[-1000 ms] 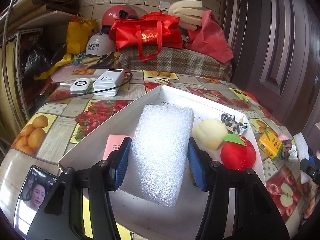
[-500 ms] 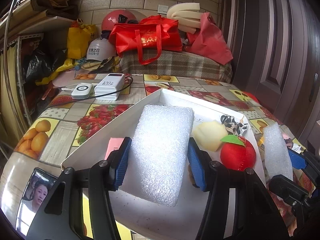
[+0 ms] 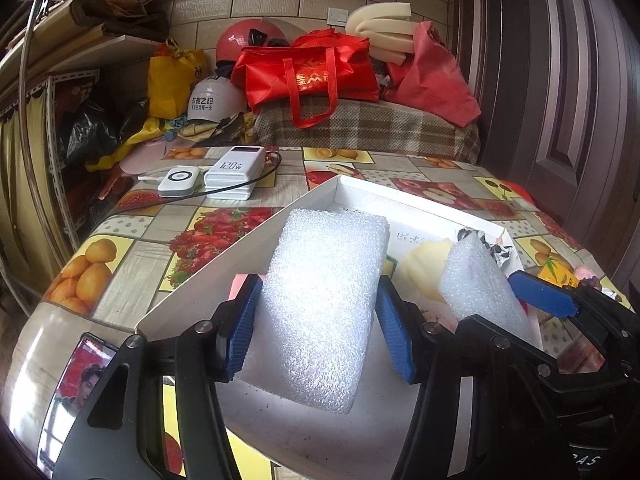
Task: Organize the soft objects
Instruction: 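Lower the foam pads into the box and open both tools, then move the right tool to the white sock while left tool moves toward the yellow tissue pack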
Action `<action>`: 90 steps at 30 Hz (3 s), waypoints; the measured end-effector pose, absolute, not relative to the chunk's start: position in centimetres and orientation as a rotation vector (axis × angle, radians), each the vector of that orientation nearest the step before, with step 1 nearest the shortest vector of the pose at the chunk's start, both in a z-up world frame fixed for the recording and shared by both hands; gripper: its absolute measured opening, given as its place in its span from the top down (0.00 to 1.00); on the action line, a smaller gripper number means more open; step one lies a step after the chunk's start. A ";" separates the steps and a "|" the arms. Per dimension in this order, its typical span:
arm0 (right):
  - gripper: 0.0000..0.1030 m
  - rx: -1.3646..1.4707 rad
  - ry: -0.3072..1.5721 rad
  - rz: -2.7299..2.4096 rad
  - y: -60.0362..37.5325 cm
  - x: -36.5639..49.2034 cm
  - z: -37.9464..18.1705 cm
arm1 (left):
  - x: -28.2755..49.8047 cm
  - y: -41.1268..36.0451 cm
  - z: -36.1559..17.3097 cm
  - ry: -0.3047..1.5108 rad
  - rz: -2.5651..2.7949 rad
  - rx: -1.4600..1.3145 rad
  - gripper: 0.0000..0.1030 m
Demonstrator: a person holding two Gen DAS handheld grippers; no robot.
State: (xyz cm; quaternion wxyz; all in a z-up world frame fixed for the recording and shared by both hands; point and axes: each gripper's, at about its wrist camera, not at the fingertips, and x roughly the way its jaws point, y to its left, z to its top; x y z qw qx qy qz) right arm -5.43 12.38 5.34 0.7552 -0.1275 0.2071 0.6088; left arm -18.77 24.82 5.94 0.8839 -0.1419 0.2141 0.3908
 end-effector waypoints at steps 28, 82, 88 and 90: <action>0.00 -0.211 0.433 1.274 11.6 -4.7 5.8 | -20.2 25.2 6.0 0.413 0.951 -0.325 0.00; 0.01 -0.478 0.601 0.895 -3.4 12.4 3.5 | -4.9 8.1 6.0 0.563 0.302 -0.121 0.01; 0.31 -0.472 0.680 0.927 -4.4 13.1 2.8 | -1.1 9.1 5.2 0.626 0.312 -0.150 0.01; 0.31 -0.446 0.689 0.930 -5.8 13.1 3.0 | 0.4 9.6 5.0 0.643 0.339 -0.156 0.01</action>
